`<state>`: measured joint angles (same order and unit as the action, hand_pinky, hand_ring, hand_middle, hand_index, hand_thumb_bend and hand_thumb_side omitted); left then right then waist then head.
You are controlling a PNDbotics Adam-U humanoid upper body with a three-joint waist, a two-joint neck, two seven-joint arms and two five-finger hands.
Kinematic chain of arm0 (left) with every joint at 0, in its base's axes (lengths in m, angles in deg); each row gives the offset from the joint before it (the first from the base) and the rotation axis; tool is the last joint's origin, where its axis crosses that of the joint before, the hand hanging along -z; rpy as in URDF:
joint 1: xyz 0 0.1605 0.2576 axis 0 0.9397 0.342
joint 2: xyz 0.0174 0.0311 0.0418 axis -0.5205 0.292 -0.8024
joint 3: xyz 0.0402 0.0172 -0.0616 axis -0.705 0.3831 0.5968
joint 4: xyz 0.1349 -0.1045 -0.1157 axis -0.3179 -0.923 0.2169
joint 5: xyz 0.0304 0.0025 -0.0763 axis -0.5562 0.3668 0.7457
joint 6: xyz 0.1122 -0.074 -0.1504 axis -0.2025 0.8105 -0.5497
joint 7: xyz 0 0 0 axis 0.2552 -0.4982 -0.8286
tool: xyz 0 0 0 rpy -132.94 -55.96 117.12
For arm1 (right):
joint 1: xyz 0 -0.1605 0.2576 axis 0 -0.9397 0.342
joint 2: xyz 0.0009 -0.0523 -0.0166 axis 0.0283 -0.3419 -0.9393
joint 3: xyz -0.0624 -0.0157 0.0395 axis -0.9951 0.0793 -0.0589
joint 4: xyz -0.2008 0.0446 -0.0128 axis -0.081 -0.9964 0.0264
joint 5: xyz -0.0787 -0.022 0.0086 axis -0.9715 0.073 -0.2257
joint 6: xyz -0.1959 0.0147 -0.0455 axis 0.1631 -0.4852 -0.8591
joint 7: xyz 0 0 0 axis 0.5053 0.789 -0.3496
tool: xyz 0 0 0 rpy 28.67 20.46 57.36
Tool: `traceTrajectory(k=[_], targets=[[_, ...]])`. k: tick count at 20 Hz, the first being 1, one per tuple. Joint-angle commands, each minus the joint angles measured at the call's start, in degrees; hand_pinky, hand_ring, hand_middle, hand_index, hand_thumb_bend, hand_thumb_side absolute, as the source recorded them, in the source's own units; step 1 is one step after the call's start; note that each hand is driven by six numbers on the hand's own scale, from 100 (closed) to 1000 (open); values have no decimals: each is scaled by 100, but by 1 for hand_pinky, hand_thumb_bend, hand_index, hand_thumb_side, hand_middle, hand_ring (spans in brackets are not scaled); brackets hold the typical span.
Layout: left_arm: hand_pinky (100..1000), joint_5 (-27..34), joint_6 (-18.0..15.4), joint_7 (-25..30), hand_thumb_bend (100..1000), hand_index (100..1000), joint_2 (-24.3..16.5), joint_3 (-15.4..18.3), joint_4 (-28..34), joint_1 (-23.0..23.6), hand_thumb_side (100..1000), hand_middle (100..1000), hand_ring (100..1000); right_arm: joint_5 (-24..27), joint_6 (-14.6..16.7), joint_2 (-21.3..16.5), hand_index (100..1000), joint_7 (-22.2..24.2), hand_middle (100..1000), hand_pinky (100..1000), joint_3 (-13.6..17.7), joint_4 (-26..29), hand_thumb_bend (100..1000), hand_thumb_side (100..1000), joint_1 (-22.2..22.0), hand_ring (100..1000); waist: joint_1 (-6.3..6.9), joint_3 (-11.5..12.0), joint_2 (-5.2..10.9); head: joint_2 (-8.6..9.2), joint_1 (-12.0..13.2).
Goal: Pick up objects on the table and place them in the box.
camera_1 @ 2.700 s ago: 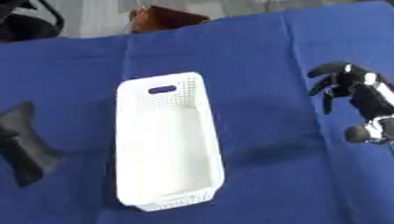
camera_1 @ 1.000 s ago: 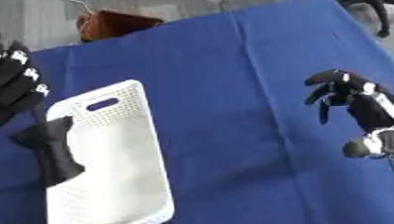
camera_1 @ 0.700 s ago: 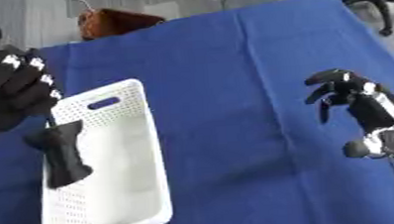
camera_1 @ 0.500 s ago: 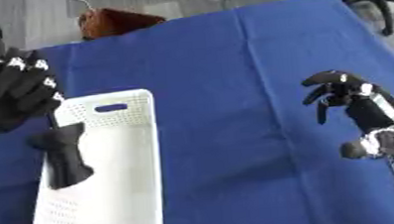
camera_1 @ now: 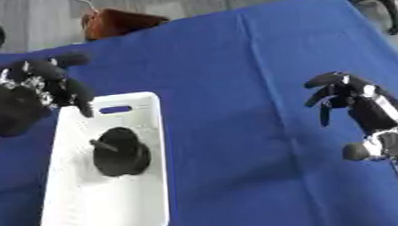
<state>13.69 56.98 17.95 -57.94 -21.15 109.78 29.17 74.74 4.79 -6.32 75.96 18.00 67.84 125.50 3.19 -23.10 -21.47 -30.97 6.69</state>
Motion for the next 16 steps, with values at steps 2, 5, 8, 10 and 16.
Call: traceTrajectory(k=[2,5,8,10,16], targets=[[772,-69,-278,197,246,898,-66,-29,209,-1,740,1000,849,-17,1327,-42,812,1382,746,347,59,108,1000,541,31,627,-4,23,191,73,14],[785,-71,-339,198,218,898,-61,-36,329,39,734,1000,851,-20,1282,-47,811,1382,746,346,65,125,1000,541,-11,627,8,81,238,92,-3],[793,-82,-507,198,170,900,-72,-23,563,147,714,1000,852,-24,1217,-48,811,1382,746,345,79,152,1000,541,-86,627,7,214,325,117,-56],[800,-67,-707,198,120,897,-112,14,835,272,691,1000,853,-20,1165,-60,811,1382,745,345,102,174,1000,541,-148,626,5,335,389,136,-115],[782,564,-1676,198,100,893,-401,228,1665,1131,634,1000,846,-14,909,-166,810,1382,744,342,253,245,1000,541,-584,624,33,987,736,45,-424]])
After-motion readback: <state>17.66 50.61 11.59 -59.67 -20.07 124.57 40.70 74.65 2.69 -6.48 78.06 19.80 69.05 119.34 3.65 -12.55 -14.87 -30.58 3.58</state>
